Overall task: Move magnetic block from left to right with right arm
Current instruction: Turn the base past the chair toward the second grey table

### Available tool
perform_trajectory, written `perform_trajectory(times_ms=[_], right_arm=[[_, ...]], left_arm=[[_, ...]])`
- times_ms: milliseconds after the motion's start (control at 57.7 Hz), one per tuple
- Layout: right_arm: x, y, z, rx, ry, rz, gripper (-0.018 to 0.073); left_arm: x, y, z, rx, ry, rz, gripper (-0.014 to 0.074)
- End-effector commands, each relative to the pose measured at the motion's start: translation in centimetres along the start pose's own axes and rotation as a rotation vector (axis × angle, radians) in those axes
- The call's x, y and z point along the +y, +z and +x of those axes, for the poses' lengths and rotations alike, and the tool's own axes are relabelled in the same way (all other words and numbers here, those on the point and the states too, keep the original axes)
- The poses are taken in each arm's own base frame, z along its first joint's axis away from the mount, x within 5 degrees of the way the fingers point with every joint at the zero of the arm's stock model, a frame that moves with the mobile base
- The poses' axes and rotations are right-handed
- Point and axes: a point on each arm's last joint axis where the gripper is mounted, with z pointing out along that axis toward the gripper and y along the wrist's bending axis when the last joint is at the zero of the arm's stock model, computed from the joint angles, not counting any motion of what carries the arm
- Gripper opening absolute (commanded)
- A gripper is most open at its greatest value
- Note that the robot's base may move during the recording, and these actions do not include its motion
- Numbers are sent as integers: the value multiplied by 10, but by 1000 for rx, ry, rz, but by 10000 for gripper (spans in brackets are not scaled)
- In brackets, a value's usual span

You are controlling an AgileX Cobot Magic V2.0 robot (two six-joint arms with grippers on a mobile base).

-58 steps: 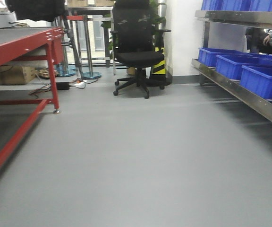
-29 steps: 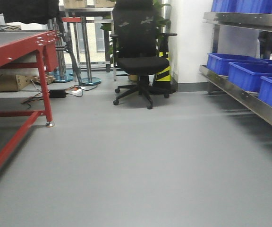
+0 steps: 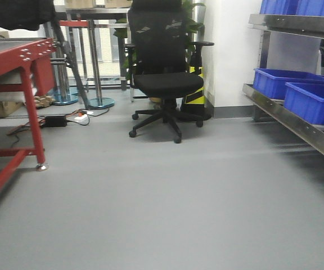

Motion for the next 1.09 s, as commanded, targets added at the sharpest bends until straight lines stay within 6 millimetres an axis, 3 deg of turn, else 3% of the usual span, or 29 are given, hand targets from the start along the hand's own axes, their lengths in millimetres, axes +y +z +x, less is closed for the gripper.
perform_trajectory(times_ms=[0, 1074], right_arm=[[1, -2, -16, -104, -24, -13, 252], [1, -2, -16, -104, -24, -13, 252]], left_arm=[[0, -1, -6, -89, -11, 3, -126], [0, -1, -6, -86, -11, 3, -126]])
